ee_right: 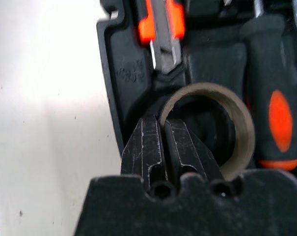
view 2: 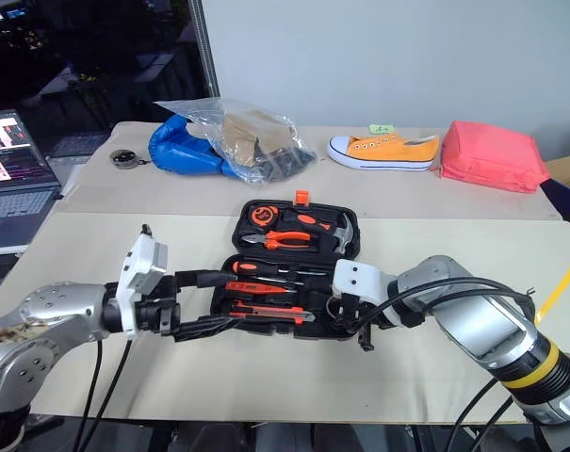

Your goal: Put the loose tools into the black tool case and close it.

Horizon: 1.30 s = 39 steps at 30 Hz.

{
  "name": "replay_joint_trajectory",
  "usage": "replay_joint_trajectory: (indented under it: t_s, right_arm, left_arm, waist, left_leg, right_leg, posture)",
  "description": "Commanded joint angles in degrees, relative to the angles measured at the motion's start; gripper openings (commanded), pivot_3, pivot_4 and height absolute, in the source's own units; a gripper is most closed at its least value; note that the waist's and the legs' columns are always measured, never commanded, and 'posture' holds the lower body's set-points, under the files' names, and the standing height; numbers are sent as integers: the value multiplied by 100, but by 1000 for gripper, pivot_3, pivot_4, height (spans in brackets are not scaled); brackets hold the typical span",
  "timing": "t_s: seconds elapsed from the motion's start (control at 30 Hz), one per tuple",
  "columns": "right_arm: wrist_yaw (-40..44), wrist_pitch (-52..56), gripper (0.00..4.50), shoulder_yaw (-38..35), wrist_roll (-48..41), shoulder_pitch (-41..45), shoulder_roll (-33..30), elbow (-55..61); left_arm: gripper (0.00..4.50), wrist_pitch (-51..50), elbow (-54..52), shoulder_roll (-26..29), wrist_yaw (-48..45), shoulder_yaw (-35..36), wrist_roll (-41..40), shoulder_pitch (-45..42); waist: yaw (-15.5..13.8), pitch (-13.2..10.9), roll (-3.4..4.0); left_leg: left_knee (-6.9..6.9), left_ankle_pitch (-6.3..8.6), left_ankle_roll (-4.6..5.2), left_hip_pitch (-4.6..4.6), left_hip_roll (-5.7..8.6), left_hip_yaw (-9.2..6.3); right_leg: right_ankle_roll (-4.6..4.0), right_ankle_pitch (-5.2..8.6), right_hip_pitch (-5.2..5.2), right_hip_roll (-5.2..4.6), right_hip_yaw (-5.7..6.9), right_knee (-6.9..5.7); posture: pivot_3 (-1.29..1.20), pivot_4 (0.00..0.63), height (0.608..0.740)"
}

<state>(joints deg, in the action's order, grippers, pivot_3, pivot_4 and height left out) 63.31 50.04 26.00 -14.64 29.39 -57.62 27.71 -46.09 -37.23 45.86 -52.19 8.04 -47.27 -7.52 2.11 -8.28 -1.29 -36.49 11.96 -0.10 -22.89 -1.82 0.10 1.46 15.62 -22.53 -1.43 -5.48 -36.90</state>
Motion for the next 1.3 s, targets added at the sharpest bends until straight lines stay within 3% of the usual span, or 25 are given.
replay_joint_trajectory:
  t_s: [0.03,0.07,0.1,0.3,0.53,0.9,1.3]
  right_arm:
    - [211,-122,35,225,243,-17,-157,-105]
    - [245,-163,35,257,287,-19,-168,-161]
    - [291,-214,736,289,329,-29,-182,-211]
    - [316,-39,2628,-254,-82,-152,31,-23]
    - [552,286,2628,-1279,-1141,-423,1,482]
    - [28,104,2628,-682,-574,-558,26,236]
    - [-20,371,2628,-1225,-1112,-403,94,360]
  left_arm:
    - [4012,280,-168,294,-348,353,-75,228]
    - [4012,326,-137,339,-386,360,-50,253]
    - [4012,375,-99,375,-427,351,-8,261]
    - [4012,558,154,396,-455,285,125,243]
    - [4012,747,438,275,-413,215,297,301]
    - [4012,714,610,186,-364,-53,409,-44]
    - [4012,515,443,207,-230,-7,252,-41]
  waist:
    - [1,0,0]
    - [-14,0,0]
    - [-35,0,0]
    - [-131,0,0]
    - [-120,0,0]
    - [-90,1,0]
    - [-94,0,-1]
  left_leg:
    - [1,0,0,1,-2,0]
    - [1,0,0,2,-1,0]
    - [1,0,0,4,0,-2]
    - [-3,-1,-2,12,-1,2]
    - [15,-1,-1,-26,0,-2]
    - [-2,-3,-3,-23,-4,7]
    - [-2,-3,-3,-3,-7,4]
  right_leg:
    - [-3,1,-1,2,2,0]
    - [-4,2,-1,2,3,-2]
    - [-4,2,2,1,6,-3]
    - [33,26,15,0,8,6]
    - [-14,5,-35,3,9,-6]
    - [-14,3,-44,21,2,-20]
    - [-10,6,-19,23,3,-18]
  posture:
    - [0,150,740]
    - [0,150,740]
    - [0,150,740]
    - [0,150,740]
    - [0,150,740]
    - [0,150,740]
    - [0,150,740]
